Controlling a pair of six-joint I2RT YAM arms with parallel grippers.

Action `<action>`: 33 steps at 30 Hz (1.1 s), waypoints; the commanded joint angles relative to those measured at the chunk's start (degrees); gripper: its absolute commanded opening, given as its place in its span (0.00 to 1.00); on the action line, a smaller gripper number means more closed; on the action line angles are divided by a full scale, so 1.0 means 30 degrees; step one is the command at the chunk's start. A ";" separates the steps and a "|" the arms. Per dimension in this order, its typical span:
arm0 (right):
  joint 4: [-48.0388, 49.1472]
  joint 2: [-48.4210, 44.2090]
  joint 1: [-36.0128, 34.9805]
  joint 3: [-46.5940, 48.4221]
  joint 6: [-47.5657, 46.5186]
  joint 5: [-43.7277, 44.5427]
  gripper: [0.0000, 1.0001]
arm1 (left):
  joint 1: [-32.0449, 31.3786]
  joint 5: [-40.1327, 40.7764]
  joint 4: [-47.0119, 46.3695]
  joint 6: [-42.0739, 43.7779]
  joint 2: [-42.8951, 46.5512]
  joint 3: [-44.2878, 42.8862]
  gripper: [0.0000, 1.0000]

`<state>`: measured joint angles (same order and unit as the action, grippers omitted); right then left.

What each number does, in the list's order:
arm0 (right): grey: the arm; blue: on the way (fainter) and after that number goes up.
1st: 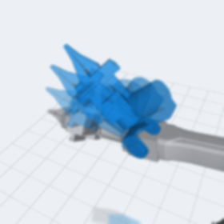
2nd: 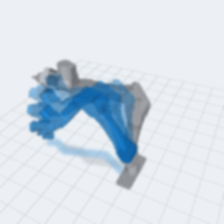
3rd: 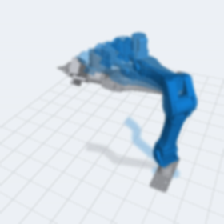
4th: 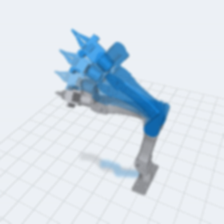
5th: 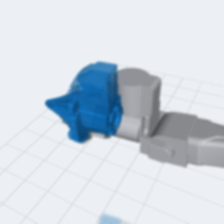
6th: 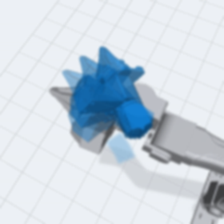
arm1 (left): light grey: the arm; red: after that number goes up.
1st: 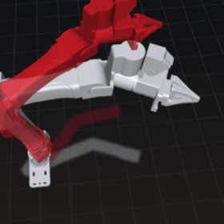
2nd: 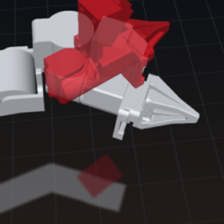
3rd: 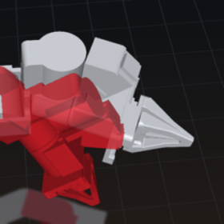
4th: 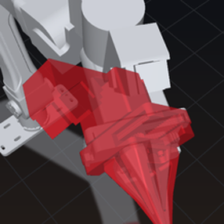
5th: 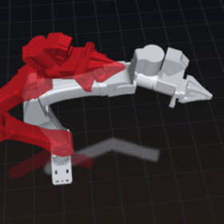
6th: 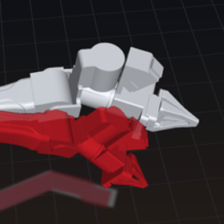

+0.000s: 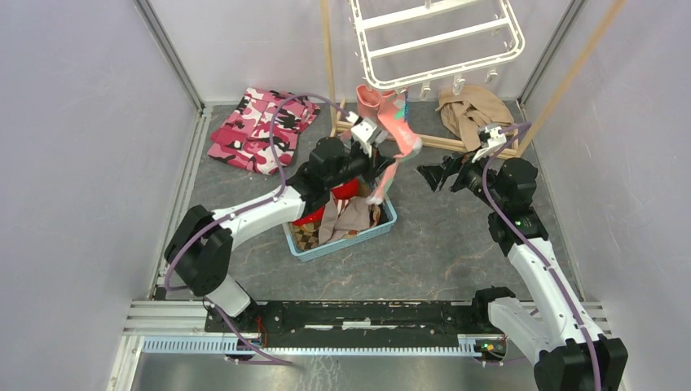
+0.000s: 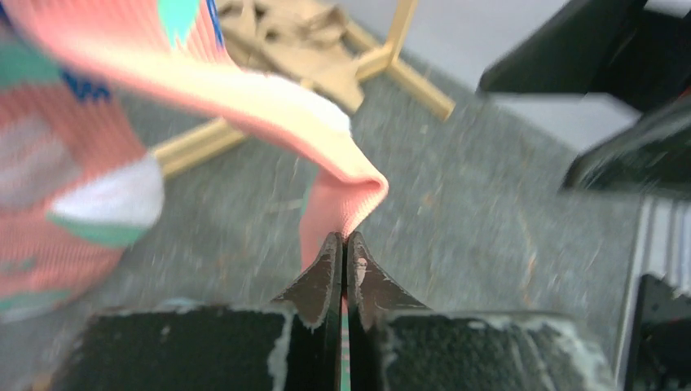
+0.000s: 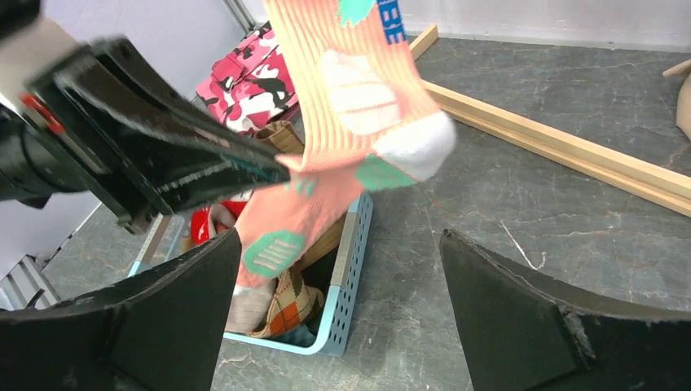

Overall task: Clip the socks to the hanger
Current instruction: Pick up the sock from the bin.

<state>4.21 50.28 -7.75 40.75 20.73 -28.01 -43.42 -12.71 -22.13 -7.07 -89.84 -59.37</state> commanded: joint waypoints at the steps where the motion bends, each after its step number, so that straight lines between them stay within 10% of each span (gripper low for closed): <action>1: 0.0221 -0.0362 -0.0008 0.0650 -0.0257 0.0752 0.98 | 0.0190 -0.1507 -0.3542 -0.2593 -0.1365 -0.2804 0.02; 6: -0.0307 -0.0268 -0.0009 0.0828 -0.0480 0.1268 0.98 | 0.0213 -0.2450 -0.5927 -0.5266 -0.3886 -0.4198 0.02; 15: -0.1304 -0.0384 -0.0022 0.0910 -0.1166 0.1975 0.98 | 0.0385 -0.2324 -0.6761 -0.6678 -0.6065 -0.2891 0.52; 33: 0.0377 0.0415 -0.0023 0.1004 -0.3359 -0.0375 0.98 | 0.3380 -0.2475 0.1007 -0.3093 0.7029 0.3702 0.87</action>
<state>0.84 50.65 -7.75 41.04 13.34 -25.76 -38.09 -21.58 -28.62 -19.11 -74.96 -52.31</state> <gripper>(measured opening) 0.979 0.827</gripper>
